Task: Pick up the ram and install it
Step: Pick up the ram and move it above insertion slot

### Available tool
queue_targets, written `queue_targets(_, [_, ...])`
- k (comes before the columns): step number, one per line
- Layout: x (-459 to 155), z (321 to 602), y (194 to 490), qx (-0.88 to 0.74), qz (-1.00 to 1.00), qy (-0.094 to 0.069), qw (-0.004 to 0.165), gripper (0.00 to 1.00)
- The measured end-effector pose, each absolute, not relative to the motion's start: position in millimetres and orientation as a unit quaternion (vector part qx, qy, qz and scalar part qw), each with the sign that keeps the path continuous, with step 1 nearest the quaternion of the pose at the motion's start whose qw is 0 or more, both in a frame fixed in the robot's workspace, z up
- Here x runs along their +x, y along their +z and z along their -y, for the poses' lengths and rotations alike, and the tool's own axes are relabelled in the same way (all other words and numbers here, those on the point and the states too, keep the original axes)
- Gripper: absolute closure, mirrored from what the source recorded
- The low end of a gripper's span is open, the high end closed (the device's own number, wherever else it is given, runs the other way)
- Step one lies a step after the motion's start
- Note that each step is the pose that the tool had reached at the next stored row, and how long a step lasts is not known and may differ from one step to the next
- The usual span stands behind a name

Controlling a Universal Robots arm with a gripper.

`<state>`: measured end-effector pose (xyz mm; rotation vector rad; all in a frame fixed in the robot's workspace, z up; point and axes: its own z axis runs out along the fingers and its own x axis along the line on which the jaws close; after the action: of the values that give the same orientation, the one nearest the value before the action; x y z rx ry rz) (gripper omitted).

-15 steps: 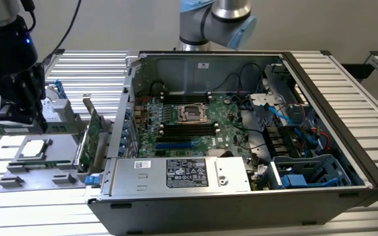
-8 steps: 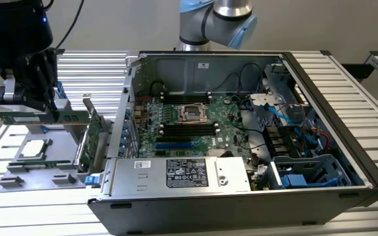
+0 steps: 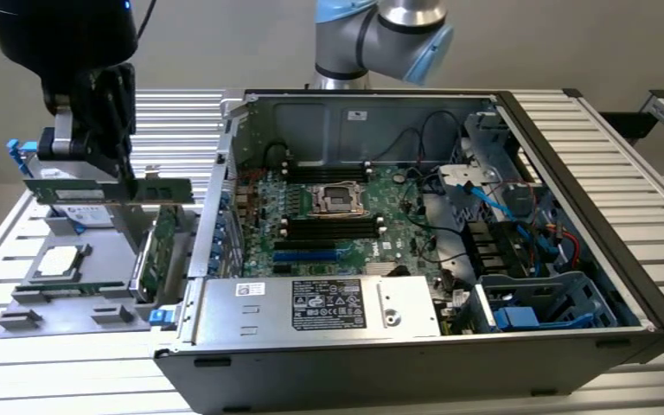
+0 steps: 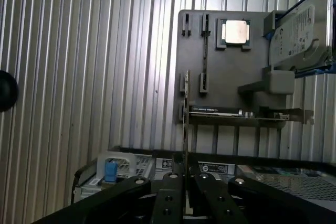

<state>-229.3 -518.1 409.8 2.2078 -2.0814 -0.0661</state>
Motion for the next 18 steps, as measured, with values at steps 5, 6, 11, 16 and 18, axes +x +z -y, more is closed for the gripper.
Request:
queue_targets(5, [-207.0, 516.7, 411.5, 0.726, 0.685, -0.022, 0.053, 0.86])
queue_targets(6, [-202.9, 516.2, 411.5, 0.726, 0.685, -0.022, 0.053, 0.86])
queue_targets(11, [-182.5, 512.0, 411.5, 0.726, 0.685, -0.021, 0.054, 0.86])
queue_targets(16, [-166.7, 501.4, 411.4, 0.726, 0.685, -0.02, 0.055, 0.86])
queue_targets(18, [-160.8, 496.0, 411.3, 0.726, 0.685, -0.02, 0.055, 0.86])
